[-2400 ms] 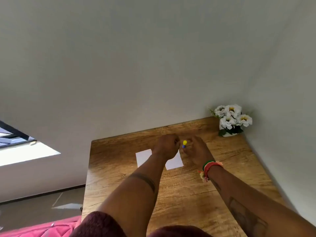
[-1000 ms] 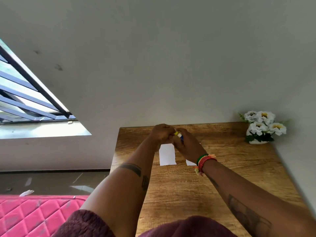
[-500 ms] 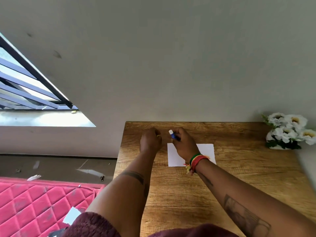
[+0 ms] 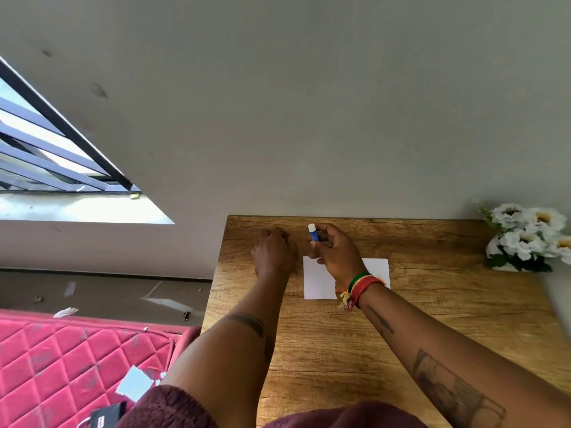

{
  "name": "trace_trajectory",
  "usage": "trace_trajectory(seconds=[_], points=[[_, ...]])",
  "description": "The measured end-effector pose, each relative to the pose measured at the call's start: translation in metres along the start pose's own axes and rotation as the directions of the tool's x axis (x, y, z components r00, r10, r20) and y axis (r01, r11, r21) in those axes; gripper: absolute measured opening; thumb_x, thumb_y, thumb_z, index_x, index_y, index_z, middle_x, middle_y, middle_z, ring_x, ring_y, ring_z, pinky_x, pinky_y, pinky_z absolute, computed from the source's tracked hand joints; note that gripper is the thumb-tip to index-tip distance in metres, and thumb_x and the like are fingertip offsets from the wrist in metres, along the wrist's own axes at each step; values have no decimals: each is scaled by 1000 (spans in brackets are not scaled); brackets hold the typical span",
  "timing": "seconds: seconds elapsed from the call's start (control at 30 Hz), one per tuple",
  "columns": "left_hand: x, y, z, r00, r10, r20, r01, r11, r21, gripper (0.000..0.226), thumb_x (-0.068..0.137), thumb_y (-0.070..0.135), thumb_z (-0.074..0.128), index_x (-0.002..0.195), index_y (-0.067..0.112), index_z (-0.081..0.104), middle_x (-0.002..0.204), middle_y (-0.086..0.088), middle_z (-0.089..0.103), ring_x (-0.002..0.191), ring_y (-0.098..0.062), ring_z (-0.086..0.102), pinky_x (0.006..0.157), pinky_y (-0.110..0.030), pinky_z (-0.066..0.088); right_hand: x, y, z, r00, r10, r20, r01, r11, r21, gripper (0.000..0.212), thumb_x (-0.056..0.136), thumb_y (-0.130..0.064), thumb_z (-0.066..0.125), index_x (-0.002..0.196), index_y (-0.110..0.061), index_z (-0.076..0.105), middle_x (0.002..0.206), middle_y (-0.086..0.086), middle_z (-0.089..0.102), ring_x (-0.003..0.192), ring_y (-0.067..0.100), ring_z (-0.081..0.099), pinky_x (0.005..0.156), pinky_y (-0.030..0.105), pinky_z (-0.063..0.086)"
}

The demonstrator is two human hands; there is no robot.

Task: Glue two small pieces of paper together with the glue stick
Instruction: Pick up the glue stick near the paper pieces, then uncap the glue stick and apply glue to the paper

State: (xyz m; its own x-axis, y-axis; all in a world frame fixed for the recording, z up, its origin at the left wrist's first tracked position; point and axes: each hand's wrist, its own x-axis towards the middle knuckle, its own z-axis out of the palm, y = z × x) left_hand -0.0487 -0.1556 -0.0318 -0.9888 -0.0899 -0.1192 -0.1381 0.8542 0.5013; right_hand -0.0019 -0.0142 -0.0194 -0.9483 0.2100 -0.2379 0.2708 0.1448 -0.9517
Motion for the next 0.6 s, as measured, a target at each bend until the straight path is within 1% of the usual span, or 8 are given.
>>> trace_trajectory(seconds=[0.03,0.1,0.17,0.23,0.33,0.4,0.47,0.6], points=[[-1,8,-4,999,24,-26,-26,996,-88,17,98,27,57,105,22,72,108,1,69,97,-20,64,82,-39,57,-2,-3,-4,1000,6,-14,-5,999,38,35,98,-12,62,129,-28,62,119,-1,69,102,18,68,83,35,61],[-5,27,-11,999,21,33,-8,936,-352,15,97,28,61,99,20,75,92,8,73,86,-14,68,68,-27,54,-6,-10,-12,999,22,-48,-15,992,129,31,96,-9,66,123,-22,62,115,3,70,104,21,68,82,36,61],[-13,47,-17,985,3,175,106,787,-608,21,96,35,66,102,19,78,90,6,77,87,-15,72,68,-27,56,-9,-17,-20,996,26,-82,-8,979,205,26,92,-10,71,115,-17,63,110,8,72,101,24,70,81,37,61],[-25,63,-20,966,47,255,165,648,-744,23,93,41,70,104,22,77,91,5,78,85,-12,74,65,-23,57,-14,-24,-30,992,7,-122,16,982,190,23,91,-13,73,111,-16,63,106,10,73,96,24,72,79,37,62],[-39,80,-22,965,100,242,127,632,-765,22,89,34,78,108,22,76,96,6,78,89,-10,73,67,-20,56,-19,-29,-43,988,-20,-152,43,988,150,20,91,-15,73,109,-17,63,102,8,74,94,27,73,81,46,63],[-46,89,-28,970,102,222,107,638,-763,18,87,29,80,103,24,75,92,9,77,84,-5,72,64,-16,54,-24,-33,-51,988,-21,-155,46,986,160,30,88,-16,76,114,-14,61,105,11,74,97,30,73,84,49,61],[-51,95,-36,971,108,214,99,631,-769,16,86,30,82,100,24,76,89,9,77,81,-5,72,64,-18,54,-30,-35,-56,985,8,-174,31,975,218,37,84,-17,80,116,-13,61,106,12,74,97,31,73,85,49,61],[-60,103,-49,970,117,212,105,586,-803,17,87,31,81,101,22,78,94,6,79,89,-13,73,68,-24,55,-43,-40,-63,987,68,-142,-2,906,424,21,86,-13,79,105,-12,71,95,13,78,84,26,75,76,38,62]])
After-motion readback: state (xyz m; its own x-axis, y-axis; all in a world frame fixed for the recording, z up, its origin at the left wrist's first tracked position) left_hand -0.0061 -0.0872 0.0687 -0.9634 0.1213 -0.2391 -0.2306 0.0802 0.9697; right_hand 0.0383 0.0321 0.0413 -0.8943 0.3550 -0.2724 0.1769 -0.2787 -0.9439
